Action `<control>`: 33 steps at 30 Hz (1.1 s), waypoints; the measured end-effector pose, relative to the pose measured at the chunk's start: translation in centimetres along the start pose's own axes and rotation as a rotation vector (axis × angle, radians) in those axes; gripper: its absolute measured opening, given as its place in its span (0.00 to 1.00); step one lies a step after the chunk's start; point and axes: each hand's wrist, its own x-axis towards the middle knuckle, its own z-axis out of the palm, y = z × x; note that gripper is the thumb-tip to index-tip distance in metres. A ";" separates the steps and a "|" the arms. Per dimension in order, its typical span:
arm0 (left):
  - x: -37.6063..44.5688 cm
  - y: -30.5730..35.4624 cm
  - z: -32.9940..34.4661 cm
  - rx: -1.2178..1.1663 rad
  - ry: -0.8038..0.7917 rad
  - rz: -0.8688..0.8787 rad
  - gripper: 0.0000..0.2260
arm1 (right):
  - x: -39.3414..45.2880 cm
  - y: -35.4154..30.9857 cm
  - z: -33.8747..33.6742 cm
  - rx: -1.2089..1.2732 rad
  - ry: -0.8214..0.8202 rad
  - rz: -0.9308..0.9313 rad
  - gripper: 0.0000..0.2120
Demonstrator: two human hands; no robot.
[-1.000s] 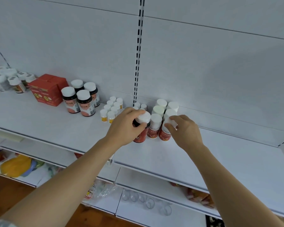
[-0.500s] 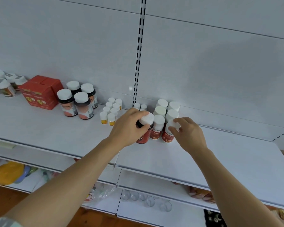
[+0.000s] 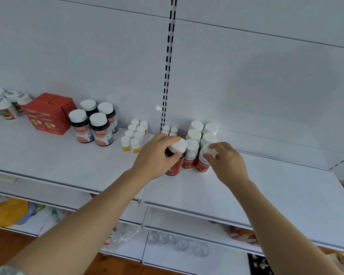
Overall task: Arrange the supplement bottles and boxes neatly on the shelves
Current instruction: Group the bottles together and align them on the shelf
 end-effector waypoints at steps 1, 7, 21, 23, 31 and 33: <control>0.0 0.0 0.0 0.002 0.000 0.000 0.20 | 0.0 0.0 0.0 -0.002 0.002 -0.001 0.15; 0.0 -0.1 0.1 0.008 -0.005 -0.009 0.20 | -0.1 0.2 0.0 -0.024 -0.014 0.012 0.16; 0.3 0.7 -0.5 -0.029 0.013 -0.031 0.20 | 0.4 -0.8 -2.2 -0.059 0.101 -0.160 0.14; 0.3 0.9 -0.9 -0.054 0.032 -0.039 0.20 | 0.6 -1.8 -2.4 -0.035 0.133 -0.235 0.13; -0.3 0.9 -3.9 -0.142 0.096 -0.186 0.19 | 1.2 -7.3 -1.5 0.162 0.033 -0.505 0.16; -0.7 0.6 -5.0 -0.173 0.097 -0.237 0.20 | 1.0 -8.7 -1.0 0.205 -0.048 -0.506 0.20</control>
